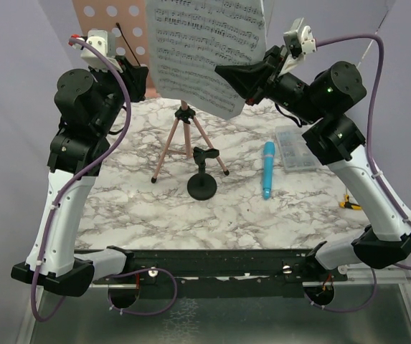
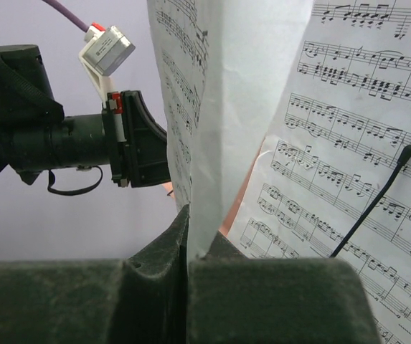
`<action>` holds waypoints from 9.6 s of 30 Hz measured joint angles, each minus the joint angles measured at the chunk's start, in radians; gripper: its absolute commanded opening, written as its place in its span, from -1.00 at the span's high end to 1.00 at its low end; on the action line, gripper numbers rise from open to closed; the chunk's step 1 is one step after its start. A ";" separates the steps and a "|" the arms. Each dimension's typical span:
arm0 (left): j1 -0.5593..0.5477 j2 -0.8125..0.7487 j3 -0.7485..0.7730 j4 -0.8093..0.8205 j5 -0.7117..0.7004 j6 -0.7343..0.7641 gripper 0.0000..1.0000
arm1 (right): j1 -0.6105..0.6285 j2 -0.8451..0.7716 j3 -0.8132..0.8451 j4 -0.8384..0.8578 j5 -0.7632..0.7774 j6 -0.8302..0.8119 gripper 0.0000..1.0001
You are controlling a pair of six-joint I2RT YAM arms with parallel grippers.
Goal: Set up the instrument practice props
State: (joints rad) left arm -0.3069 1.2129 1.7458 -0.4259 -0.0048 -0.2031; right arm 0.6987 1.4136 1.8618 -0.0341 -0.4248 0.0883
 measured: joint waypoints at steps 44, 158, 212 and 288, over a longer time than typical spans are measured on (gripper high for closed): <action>0.000 -0.136 -0.247 0.261 0.051 0.075 1.00 | 0.000 0.277 0.255 0.091 0.168 0.060 0.99; 0.006 -0.216 -0.351 0.334 0.222 0.135 0.24 | 0.138 0.322 0.185 -0.079 0.094 0.107 0.45; 0.006 -0.153 -0.331 0.397 0.128 0.156 1.00 | 0.138 0.446 0.476 -0.155 0.146 -0.061 1.00; 0.006 -0.953 -1.174 -0.017 -0.035 -0.340 -0.98 | -0.188 -0.285 -0.973 -0.018 0.034 0.341 -0.87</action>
State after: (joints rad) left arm -0.3012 0.2596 0.5716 -0.4427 -0.0402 -0.5434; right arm 0.5110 1.1290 0.8890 -0.0521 -0.3908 0.4290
